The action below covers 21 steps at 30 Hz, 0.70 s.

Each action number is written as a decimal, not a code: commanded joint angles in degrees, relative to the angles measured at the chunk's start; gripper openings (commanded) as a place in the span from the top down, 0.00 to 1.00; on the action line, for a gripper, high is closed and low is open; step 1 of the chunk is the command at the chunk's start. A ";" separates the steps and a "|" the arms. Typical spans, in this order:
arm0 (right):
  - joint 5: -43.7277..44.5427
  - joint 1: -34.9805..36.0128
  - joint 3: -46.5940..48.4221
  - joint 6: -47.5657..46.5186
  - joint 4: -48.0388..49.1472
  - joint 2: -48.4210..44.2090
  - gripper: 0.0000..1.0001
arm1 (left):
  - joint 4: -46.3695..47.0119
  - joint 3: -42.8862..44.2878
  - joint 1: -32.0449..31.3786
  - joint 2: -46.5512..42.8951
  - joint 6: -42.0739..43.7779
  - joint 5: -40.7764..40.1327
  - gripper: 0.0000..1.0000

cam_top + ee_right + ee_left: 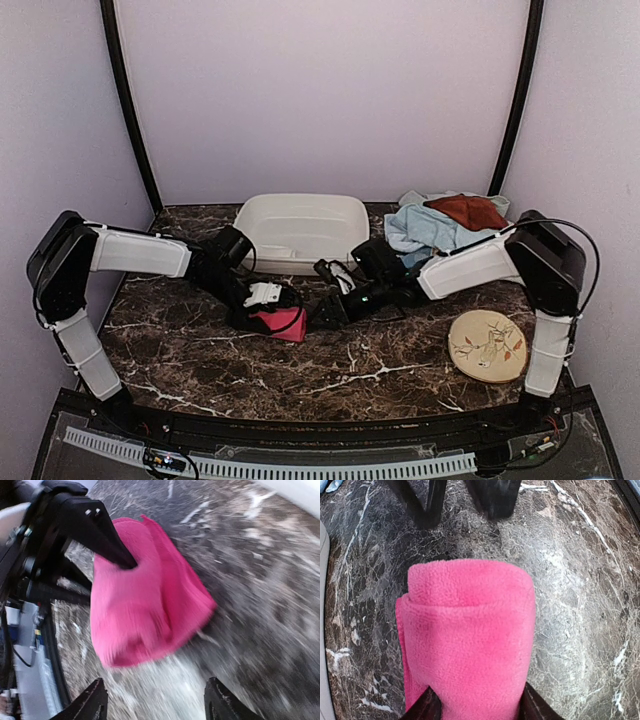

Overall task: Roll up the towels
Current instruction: Roll the towel at the center of the board.

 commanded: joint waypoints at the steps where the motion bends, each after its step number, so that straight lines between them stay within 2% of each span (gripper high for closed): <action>1: 18.65 0.75 -10.35 -9.27 4.32 -11.77 0.27 | -13.71 -1.94 1.30 4.43 -3.10 1.46 0.48; 2: 21.57 2.13 -11.91 -11.94 4.99 -13.98 0.21 | -14.05 -1.60 1.39 4.96 -3.33 1.71 0.48; 4: 28.63 6.00 -14.14 -18.16 5.58 -17.30 0.01 | -15.51 -0.56 1.74 6.34 -3.52 2.75 0.48; 8: 46.83 17.71 -14.35 -35.04 4.81 -18.61 0.00 | -19.96 2.50 2.66 9.45 -3.33 5.44 0.48; 11: 56.75 24.05 -9.14 -44.12 0.36 -13.82 0.00 | -24.11 4.79 2.84 11.40 -2.71 7.18 0.49; 14: 66.44 28.56 -6.27 -54.44 2.85 -7.97 0.00 | -27.37 7.05 2.90 13.41 -2.19 8.35 0.50; 16: 69.79 29.08 -5.01 -58.64 5.90 -4.92 0.00 | -29.00 7.75 2.98 14.56 -1.74 8.61 0.50; 21: 69.16 28.55 -0.41 -64.65 9.82 1.26 0.02 | -31.14 8.31 3.08 15.66 -0.79 8.50 0.49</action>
